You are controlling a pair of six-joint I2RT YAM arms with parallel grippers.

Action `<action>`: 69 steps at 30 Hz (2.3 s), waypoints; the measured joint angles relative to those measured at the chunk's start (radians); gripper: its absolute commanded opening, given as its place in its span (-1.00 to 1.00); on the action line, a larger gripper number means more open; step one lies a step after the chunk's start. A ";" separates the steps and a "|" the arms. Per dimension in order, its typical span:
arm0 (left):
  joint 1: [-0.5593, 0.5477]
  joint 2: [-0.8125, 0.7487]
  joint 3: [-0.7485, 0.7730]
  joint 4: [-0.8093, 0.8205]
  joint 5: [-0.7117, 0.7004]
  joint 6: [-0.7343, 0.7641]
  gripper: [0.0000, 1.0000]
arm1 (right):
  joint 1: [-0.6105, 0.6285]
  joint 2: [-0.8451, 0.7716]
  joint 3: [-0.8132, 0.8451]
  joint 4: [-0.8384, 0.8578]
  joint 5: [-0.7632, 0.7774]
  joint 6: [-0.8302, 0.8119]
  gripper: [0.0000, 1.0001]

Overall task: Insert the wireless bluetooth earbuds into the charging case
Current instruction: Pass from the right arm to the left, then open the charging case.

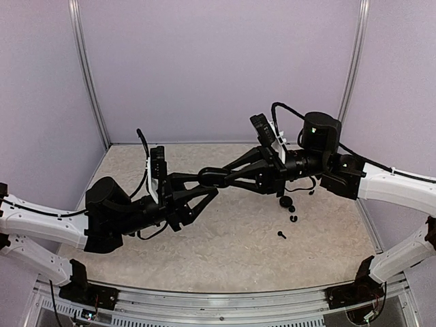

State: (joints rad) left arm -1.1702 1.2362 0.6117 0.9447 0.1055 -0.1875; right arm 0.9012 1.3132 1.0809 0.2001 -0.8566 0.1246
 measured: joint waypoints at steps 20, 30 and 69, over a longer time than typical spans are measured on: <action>0.002 0.004 0.000 0.014 0.000 -0.008 -0.60 | 0.000 0.006 0.000 0.000 -0.004 0.000 -0.33; 0.002 0.005 -0.023 0.016 0.027 0.017 -0.73 | 0.002 0.012 0.000 0.000 0.006 0.005 0.05; 0.005 0.005 -0.064 0.009 0.053 0.084 -0.81 | -0.021 -0.002 0.042 -0.096 0.145 -0.035 0.13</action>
State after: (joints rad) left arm -1.1652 1.2407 0.5476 0.9535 0.1585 -0.1040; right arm 0.8799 1.3117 1.1225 0.1043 -0.7113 0.0891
